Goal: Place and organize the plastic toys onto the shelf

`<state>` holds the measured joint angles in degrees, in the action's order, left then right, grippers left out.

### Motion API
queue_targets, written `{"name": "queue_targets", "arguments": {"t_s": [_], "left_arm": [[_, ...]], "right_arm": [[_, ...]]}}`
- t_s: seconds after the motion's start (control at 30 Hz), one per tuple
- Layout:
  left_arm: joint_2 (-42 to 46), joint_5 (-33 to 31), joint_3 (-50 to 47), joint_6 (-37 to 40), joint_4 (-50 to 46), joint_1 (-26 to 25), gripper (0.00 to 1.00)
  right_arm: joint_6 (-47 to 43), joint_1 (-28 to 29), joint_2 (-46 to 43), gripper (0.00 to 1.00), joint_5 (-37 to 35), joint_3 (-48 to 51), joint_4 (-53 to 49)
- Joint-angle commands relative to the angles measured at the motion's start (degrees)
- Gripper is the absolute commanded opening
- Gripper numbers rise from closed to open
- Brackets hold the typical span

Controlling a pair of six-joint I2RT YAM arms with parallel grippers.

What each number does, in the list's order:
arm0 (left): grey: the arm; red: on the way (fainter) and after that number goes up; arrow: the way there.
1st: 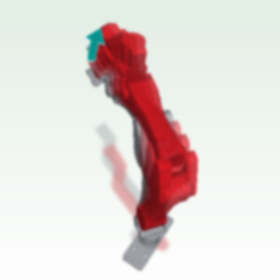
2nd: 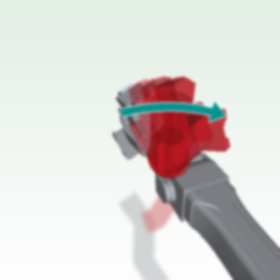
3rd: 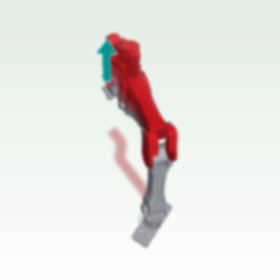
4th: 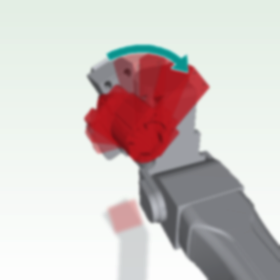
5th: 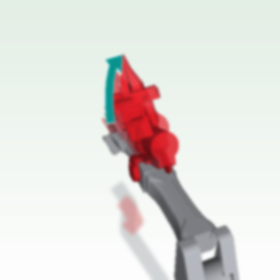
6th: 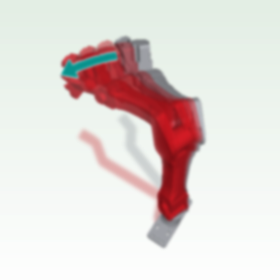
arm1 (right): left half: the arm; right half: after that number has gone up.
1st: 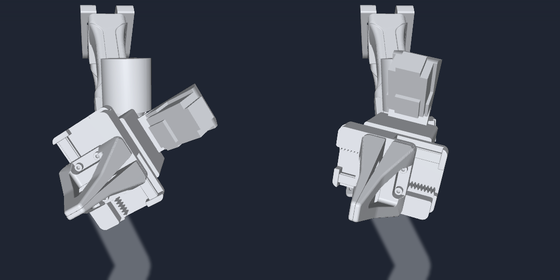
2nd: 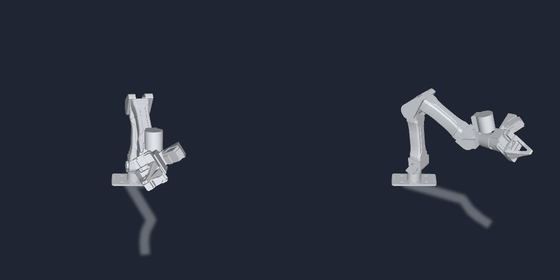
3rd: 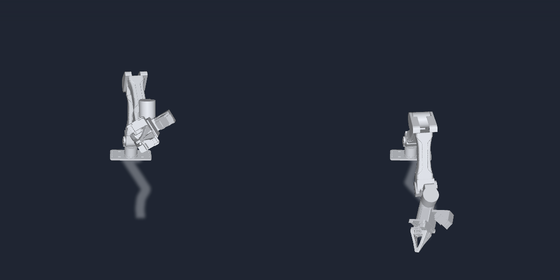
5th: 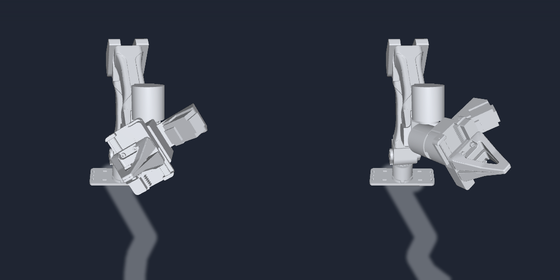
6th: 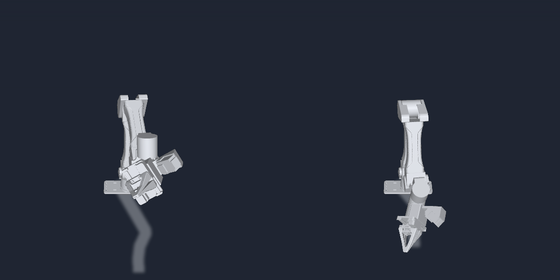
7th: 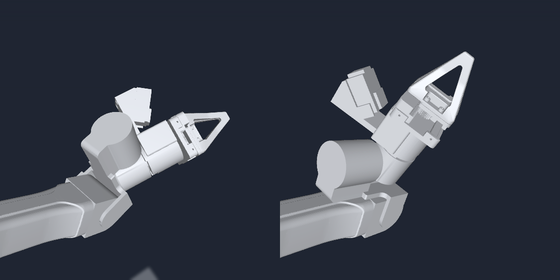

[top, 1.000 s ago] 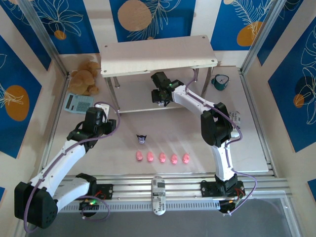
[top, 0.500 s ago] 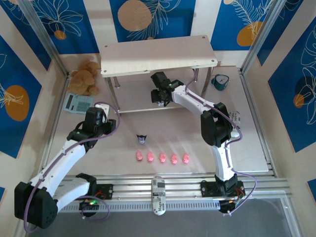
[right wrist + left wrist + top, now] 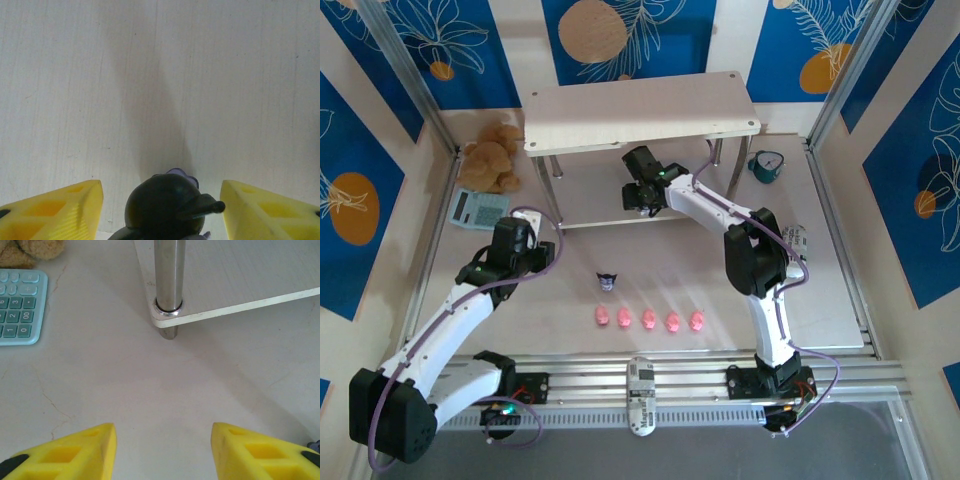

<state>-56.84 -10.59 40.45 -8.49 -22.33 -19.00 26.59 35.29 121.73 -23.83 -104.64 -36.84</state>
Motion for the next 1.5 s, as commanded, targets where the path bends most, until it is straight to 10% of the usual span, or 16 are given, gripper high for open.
{"name": "queue_targets", "arguments": {"t_s": [0.0, 1.47], "left_arm": [[0.4, -0.6, 1.1, 0.8, -1.4, -0.4, 0.54], [1.7, -0.7, 1.4, 0.6, -2.0, -0.4, 0.53]], "right_arm": [[1.2, 0.3, 1.1, 0.65, 1.0, -1.8, -0.2], [2.8, -1.0, -3.7, 0.79, 5.3, 5.5, 4.1]]}}
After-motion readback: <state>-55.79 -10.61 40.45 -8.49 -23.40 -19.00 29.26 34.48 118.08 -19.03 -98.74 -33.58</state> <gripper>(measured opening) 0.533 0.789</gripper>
